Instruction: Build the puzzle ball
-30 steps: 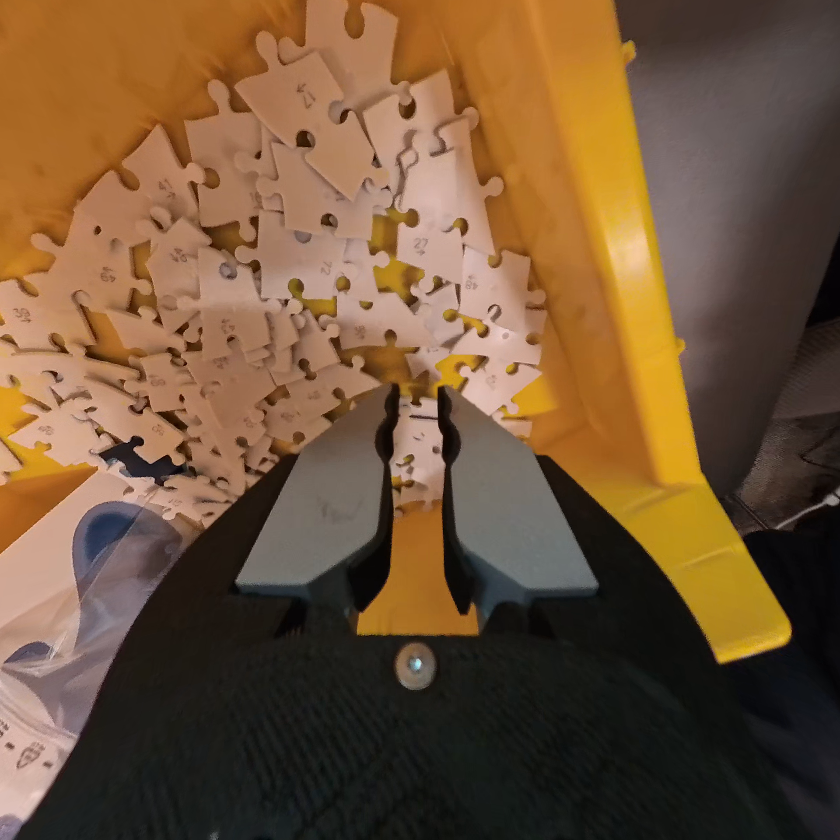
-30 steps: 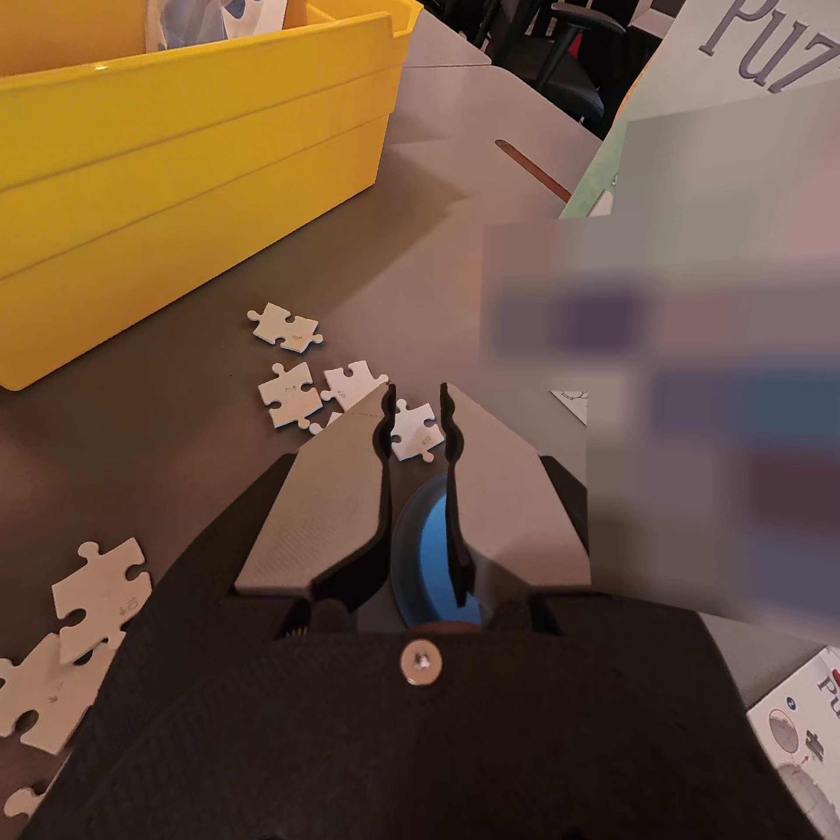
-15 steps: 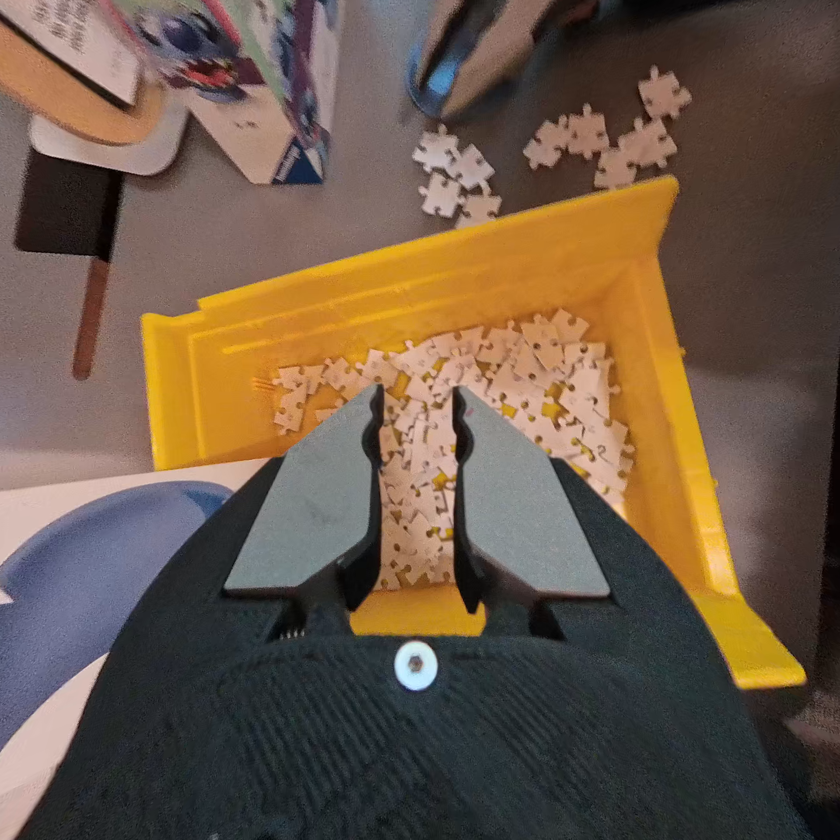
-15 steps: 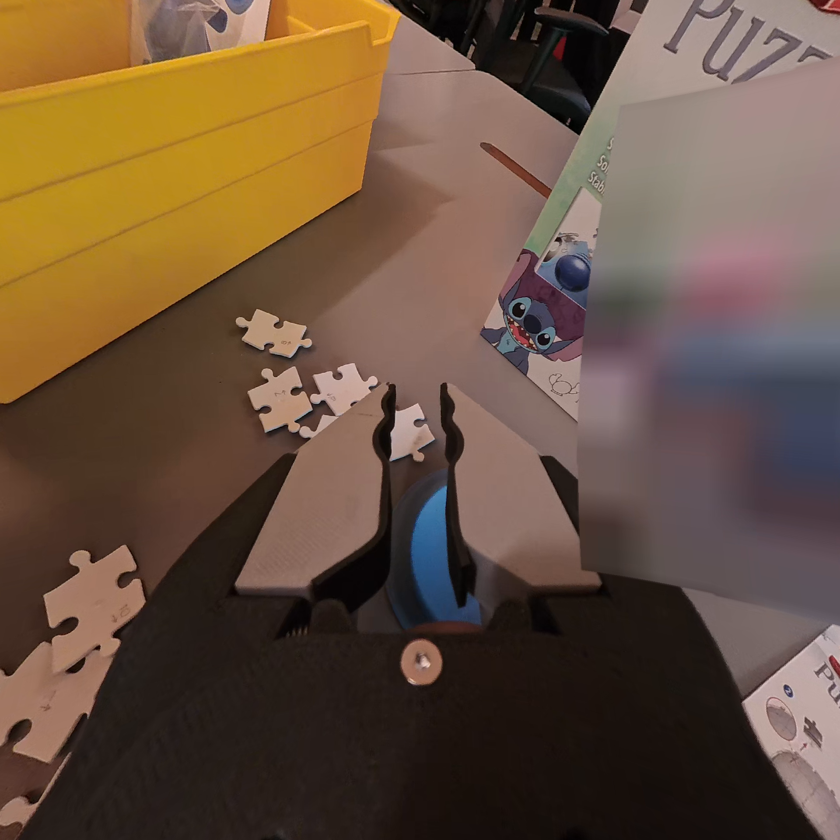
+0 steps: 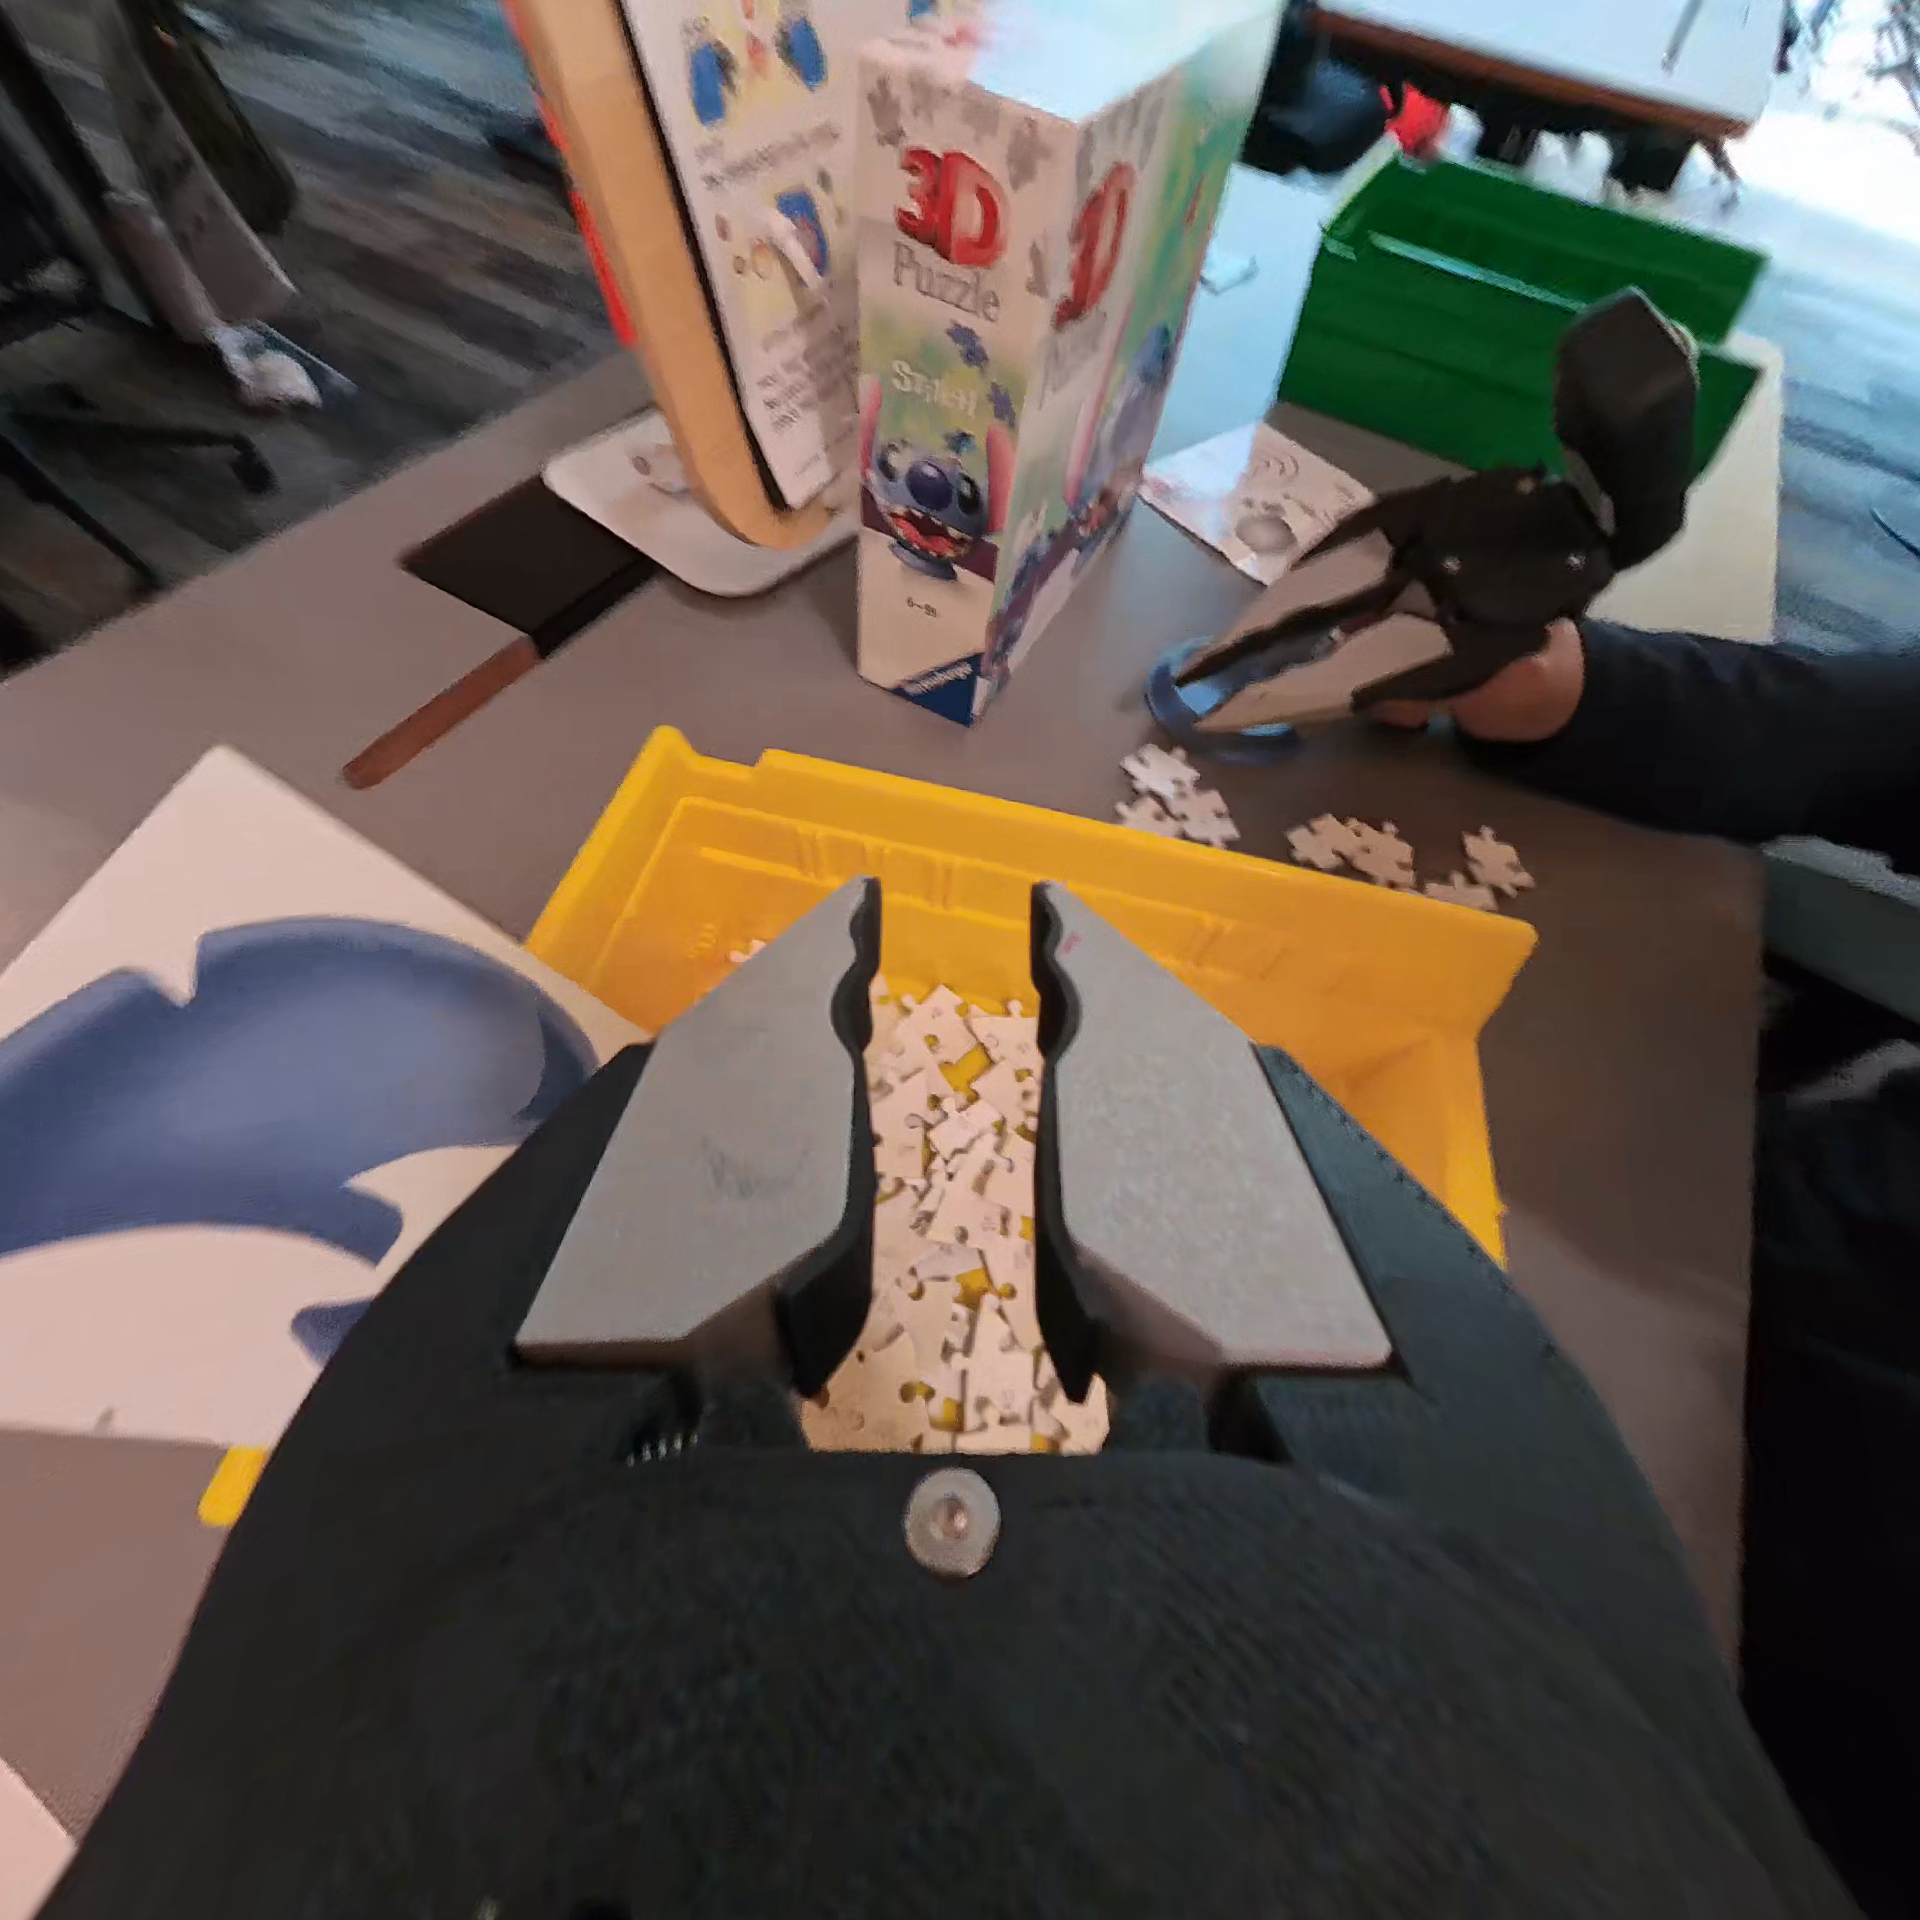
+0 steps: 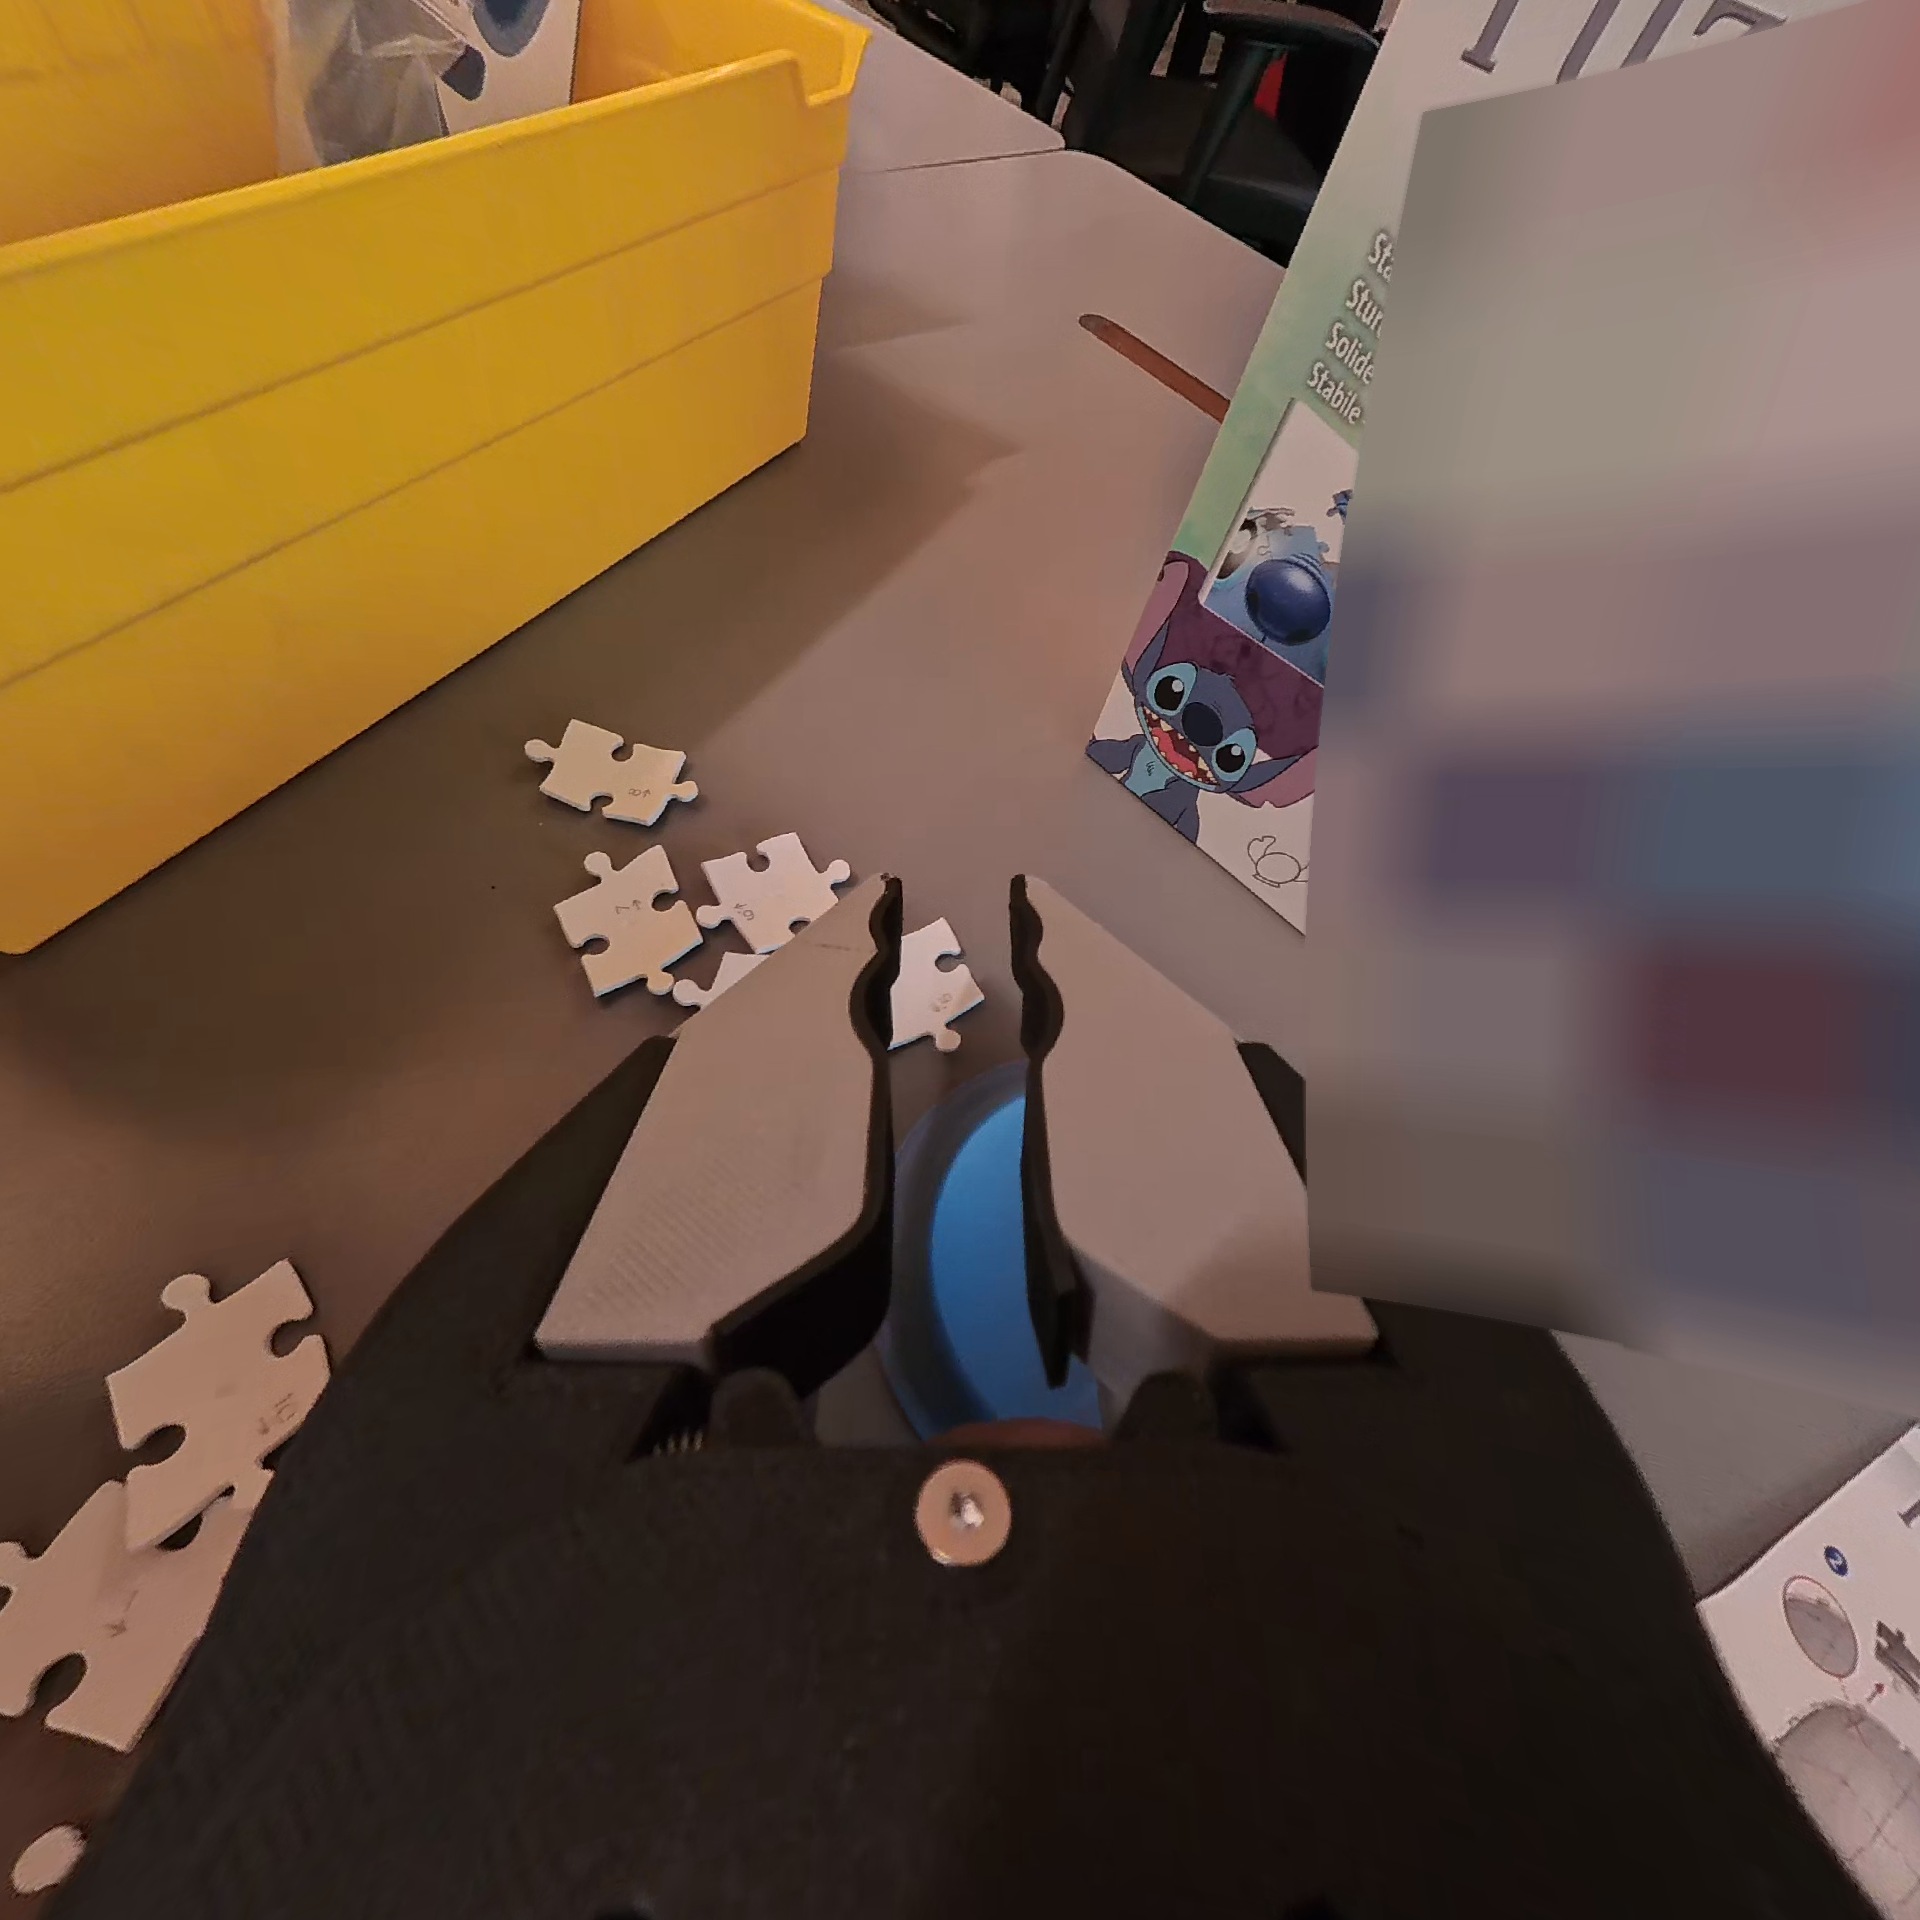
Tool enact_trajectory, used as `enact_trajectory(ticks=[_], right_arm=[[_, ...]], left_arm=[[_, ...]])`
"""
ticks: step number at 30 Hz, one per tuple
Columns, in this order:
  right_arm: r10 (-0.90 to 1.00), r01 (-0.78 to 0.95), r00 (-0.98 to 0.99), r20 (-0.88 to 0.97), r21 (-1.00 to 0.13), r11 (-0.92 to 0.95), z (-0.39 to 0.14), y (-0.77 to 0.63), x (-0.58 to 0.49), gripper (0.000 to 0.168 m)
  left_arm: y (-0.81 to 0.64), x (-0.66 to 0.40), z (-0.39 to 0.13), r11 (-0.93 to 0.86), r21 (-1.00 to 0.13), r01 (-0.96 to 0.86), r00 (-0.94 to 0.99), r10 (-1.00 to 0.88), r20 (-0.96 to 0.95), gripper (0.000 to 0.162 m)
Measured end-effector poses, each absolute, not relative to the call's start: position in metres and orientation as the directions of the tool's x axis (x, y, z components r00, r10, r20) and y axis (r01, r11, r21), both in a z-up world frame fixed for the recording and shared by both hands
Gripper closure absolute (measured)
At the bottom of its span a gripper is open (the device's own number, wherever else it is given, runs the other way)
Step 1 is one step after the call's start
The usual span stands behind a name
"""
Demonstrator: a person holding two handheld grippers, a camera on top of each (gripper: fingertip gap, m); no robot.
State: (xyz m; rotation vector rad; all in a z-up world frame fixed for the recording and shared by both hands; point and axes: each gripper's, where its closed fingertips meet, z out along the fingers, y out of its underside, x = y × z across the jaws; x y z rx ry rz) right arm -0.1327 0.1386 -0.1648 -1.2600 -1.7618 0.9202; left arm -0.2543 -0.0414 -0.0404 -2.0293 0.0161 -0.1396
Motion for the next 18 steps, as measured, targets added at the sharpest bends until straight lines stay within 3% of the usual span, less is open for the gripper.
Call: enact_trajectory(ticks=[1,4,7,18], right_arm=[[0.961,0.407,-0.217,0.172,-0.879,0.249,-0.165,0.138,-0.132,0.151],[0.960,0.407,-0.224,0.169,-0.878,0.250,-0.165,0.136,-0.132,0.151],[0.957,0.411,-0.228,0.178,-0.873,0.260,-0.166,0.135,-0.132,0.151],[0.953,0.422,-0.238,0.186,-0.864,0.274,-0.169,0.133,-0.132,0.150]], left_arm=[[-0.046,-0.258,-0.039,-0.397,-0.916,0.055,0.996,-0.043,0.079,0.138],[-0.059,-0.261,-0.034,-0.335,-0.942,0.012,1.000,-0.007,0.016,0.142],[-0.068,-0.278,-0.030,-0.287,-0.958,0.010,0.986,0.164,-0.038,0.147],[-0.071,-0.286,-0.056,-0.210,-0.977,0.028,0.967,0.255,-0.027,0.151]])
